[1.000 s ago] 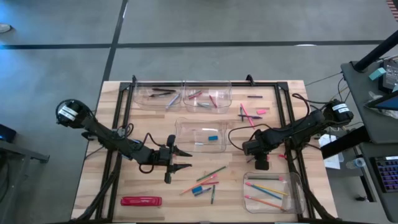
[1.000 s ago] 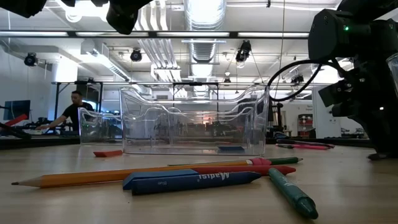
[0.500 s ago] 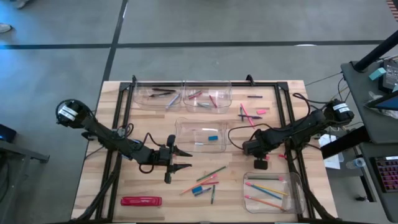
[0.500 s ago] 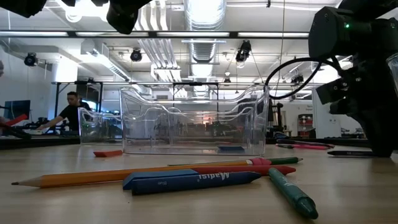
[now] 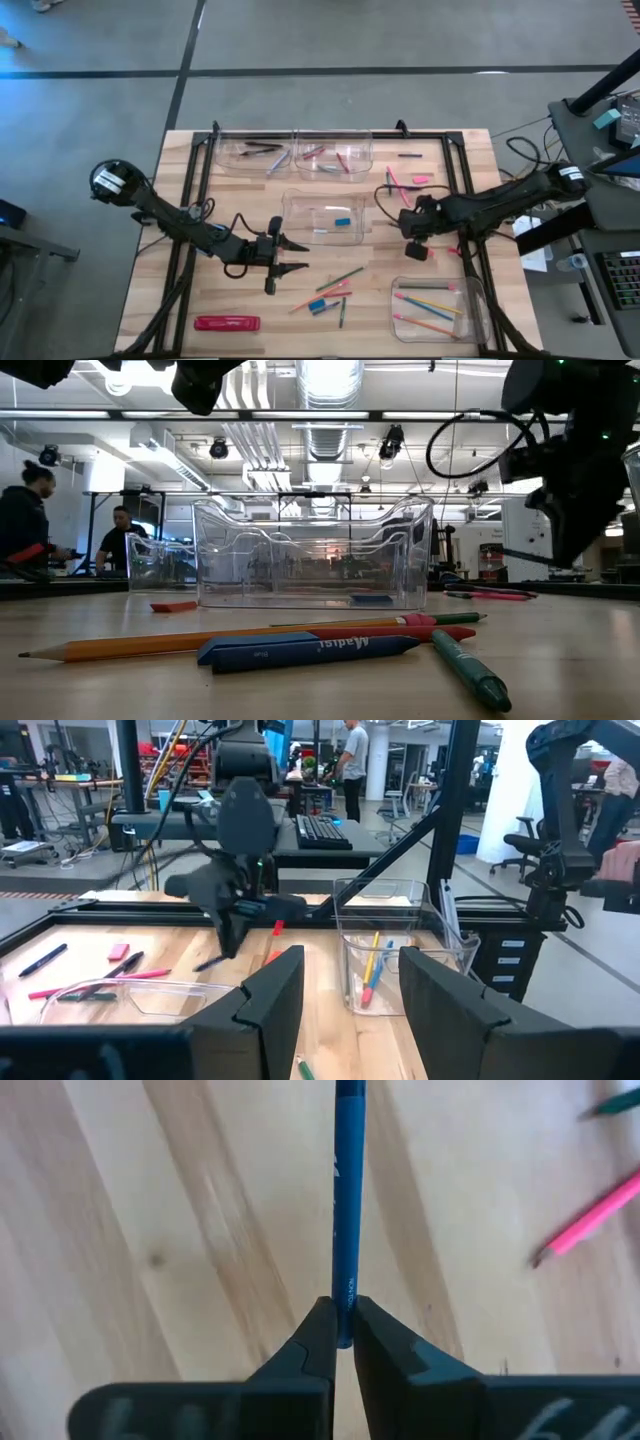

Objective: Sort crayons/erasers/pens/pencils in bins
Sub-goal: Put the blue crayon into the top right transparent bin

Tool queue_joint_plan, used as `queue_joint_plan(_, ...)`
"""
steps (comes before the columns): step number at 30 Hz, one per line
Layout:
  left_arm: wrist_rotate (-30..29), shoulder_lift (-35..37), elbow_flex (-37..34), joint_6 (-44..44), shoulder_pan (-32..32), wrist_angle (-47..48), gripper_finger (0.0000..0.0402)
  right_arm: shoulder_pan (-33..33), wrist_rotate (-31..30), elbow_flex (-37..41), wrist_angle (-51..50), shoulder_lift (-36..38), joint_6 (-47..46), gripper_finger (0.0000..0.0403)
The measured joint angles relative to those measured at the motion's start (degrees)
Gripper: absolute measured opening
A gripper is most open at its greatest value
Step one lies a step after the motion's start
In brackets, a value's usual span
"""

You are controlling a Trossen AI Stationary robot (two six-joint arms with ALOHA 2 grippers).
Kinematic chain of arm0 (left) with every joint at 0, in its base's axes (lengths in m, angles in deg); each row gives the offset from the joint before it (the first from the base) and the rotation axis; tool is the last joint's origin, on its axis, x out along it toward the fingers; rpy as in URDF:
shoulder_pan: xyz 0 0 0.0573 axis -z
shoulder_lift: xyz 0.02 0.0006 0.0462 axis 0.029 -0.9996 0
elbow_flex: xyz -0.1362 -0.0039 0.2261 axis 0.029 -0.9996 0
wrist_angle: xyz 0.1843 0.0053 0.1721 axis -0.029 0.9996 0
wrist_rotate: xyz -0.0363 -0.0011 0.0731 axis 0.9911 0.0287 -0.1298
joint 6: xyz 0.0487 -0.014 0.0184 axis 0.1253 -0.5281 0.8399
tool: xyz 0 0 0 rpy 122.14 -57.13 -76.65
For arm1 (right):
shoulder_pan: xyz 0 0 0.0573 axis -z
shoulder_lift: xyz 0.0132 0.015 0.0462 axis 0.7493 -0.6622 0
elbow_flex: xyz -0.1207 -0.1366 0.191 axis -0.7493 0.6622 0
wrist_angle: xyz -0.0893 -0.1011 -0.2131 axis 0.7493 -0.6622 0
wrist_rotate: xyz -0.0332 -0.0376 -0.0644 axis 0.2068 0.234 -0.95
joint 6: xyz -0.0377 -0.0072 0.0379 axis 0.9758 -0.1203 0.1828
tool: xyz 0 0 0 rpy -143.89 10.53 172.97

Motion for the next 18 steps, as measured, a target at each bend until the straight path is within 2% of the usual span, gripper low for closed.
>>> queue_joint_plan(6,-0.02,0.01,0.07,-0.01,-0.17,-0.01,0.0150,2.95,-3.68,-1.93,5.07,3.77,0.54,0.0013)
queue_joint_plan(14,-0.01,0.01,0.07,-0.02,-0.24,0.00,0.0150,10.80,-4.38,-4.63,27.10,4.43,9.89,0.0013)
queue_joint_plan(18,0.00,0.01,0.02,-0.02,-0.23,0.00,0.0150,16.87,-3.43,-6.47,32.98,1.69,12.76,0.0013)
